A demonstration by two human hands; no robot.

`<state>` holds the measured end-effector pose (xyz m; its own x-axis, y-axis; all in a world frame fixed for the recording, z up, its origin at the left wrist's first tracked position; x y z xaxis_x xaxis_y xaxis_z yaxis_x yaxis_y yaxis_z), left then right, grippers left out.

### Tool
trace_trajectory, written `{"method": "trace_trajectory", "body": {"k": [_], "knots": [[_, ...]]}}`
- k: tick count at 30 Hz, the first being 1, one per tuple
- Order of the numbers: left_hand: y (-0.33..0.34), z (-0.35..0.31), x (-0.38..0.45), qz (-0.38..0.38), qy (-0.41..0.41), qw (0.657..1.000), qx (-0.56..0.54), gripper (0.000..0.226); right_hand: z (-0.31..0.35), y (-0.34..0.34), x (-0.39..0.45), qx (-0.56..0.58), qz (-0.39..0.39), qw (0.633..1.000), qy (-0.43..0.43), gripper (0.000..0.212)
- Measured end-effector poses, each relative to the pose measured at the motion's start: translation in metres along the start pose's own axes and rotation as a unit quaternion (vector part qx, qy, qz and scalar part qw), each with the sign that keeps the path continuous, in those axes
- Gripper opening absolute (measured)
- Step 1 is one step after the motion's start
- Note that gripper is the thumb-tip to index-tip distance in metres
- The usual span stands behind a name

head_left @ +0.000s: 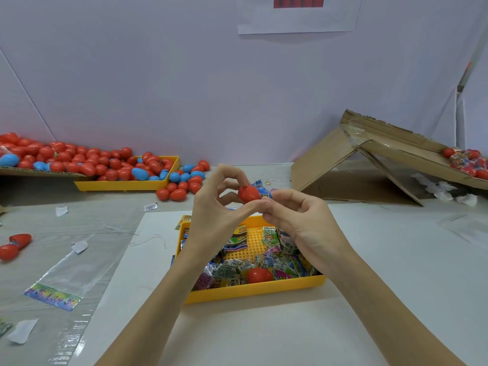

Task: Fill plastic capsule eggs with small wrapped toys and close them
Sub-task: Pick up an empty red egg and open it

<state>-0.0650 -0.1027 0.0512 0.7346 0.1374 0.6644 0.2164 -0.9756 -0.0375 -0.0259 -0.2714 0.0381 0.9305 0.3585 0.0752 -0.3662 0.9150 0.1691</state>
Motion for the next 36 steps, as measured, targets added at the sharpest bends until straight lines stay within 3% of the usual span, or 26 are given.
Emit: {"method": "trace_trajectory", "body": {"k": [4, 9, 12, 20, 26, 32, 36], "knots": [[-0.002, 0.001, 0.0, 0.011, 0.031, 0.999, 0.036, 0.039, -0.001, -0.002, 0.003, 0.101, 0.063, 0.99, 0.081, 0.03], [-0.002, 0.002, -0.001, 0.025, 0.062, 0.996, 0.067, 0.04, 0.001, -0.002, 0.003, 0.138, 0.075, 0.979, 0.129, 0.063], [-0.004, 0.002, -0.001, 0.048, 0.06, 0.995, 0.066, 0.042, 0.002, -0.005, 0.003, 0.141, 0.086, 0.976, 0.144, 0.068], [0.0, 0.007, -0.003, 0.05, 0.088, 0.984, 0.145, 0.037, 0.003, -0.01, 0.004, 0.118, 0.095, 0.971, 0.185, 0.055], [0.007, 0.003, -0.006, 0.033, 0.14, 0.968, 0.207, 0.042, 0.004, -0.009, 0.004, 0.127, 0.106, 0.966, 0.201, 0.019], [0.011, 0.003, -0.008, 0.023, 0.165, 0.954, 0.25, 0.043, 0.002, -0.006, 0.004, 0.192, 0.094, 0.951, 0.222, 0.04], [0.012, 0.001, -0.009, 0.019, 0.185, 0.946, 0.265, 0.041, 0.002, -0.004, 0.003, 0.241, 0.116, 0.934, 0.238, 0.024]]}}
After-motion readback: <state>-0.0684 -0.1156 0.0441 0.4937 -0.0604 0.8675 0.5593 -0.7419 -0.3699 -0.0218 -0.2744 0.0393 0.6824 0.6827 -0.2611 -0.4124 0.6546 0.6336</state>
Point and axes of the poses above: each hand's wrist, its own x-axis towards the middle knuckle, its own y-axis out of the palm, z = x × y, the point moved 2 cm from there along x, towards the middle knuckle, and after that the axes turned 7 degrees about -x, right-handed, at the moved point
